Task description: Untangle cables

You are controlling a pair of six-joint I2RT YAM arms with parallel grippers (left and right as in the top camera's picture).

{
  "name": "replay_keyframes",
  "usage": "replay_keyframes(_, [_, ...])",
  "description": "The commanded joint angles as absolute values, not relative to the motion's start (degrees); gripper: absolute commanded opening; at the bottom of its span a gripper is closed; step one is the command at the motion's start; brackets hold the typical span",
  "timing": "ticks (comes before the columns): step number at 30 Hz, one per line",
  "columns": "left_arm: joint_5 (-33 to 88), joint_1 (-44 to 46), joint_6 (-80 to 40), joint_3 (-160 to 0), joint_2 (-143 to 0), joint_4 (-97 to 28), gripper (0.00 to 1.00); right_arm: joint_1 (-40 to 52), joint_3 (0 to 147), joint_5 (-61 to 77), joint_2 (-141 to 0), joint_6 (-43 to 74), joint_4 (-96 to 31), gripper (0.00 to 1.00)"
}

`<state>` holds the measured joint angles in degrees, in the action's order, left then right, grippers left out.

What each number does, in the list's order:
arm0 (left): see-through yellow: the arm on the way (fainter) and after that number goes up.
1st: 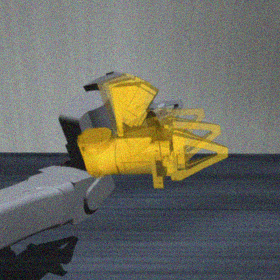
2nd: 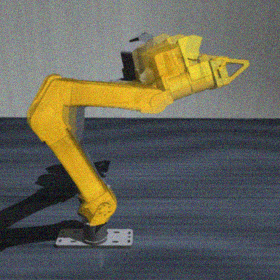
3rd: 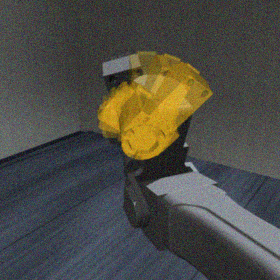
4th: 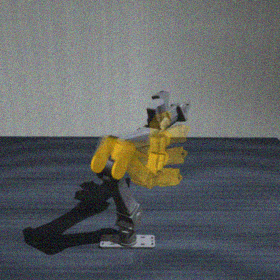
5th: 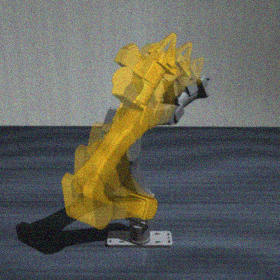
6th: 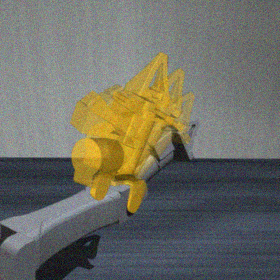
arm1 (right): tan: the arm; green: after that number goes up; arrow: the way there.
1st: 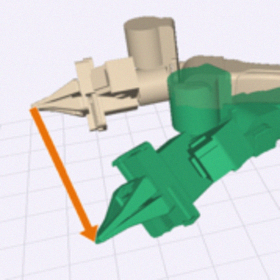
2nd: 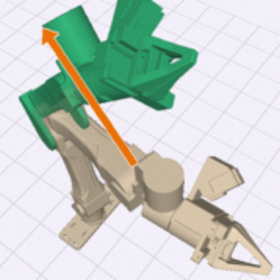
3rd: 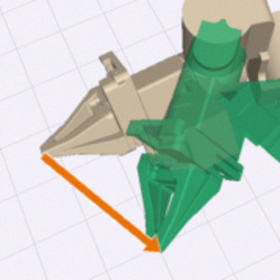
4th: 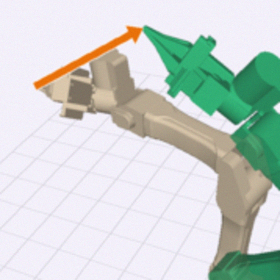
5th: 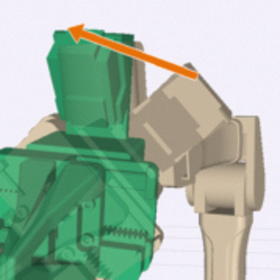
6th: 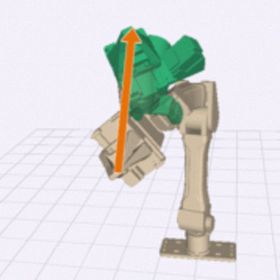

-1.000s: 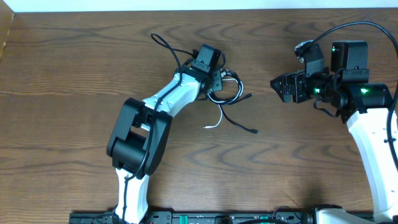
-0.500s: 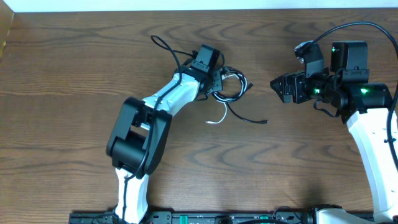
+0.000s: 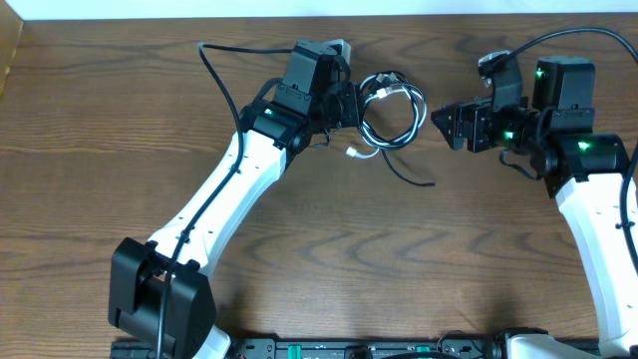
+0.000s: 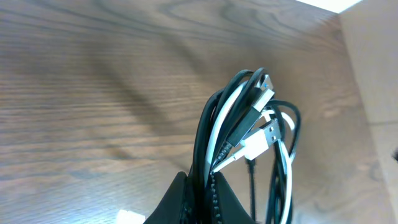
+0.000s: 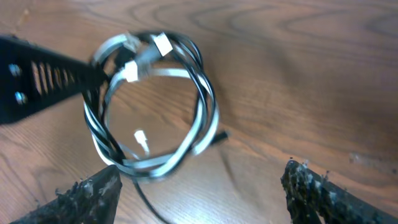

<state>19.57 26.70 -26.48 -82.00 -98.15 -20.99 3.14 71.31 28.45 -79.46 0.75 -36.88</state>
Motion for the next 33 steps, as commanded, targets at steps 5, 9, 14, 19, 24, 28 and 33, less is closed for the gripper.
replay_keyframes(5, [27.8,26.4,-25.1,-82.5,-98.3,-20.0,0.07,7.1,72.1,30.6,-83.4,13.5,-31.1,0.34])
replay_keyframes(9, [28.1,26.4,-25.1,-82.5,-98.3,-20.1,0.07,9.2,72.1,33.6,-86.5,18.4,-25.1,0.13])
replay_keyframes(14, [30.0,26.4,-25.2,-82.5,-98.3,-20.1,0.07,10.6,72.1,34.9,-87.9,20.8,-19.5,0.09])
replay_keyframes(19, [33.1,26.4,-27.3,-82.5,-98.3,-19.5,0.07,12.0,72.1,32.9,-89.3,22.9,-18.4,0.03])
replay_keyframes(24, [37.6,26.4,-29.3,-82.5,-98.3,-16.5,0.07,13.5,72.1,33.8,-93.0,25.8,-17.4,0.01])
replay_keyframes(28, [38.7,26.4,-31.6,-82.5,-98.3,-14.5,0.07,15.0,72.1,35.6,-95.4,26.3,-15.9,0.01])
replay_keyframes(33, [42.7,26.4,-34.6,-82.5,-98.3,-10.0,0.08,15.9,72.1,35.5,-96.6,26.8,-15.4,0.01])
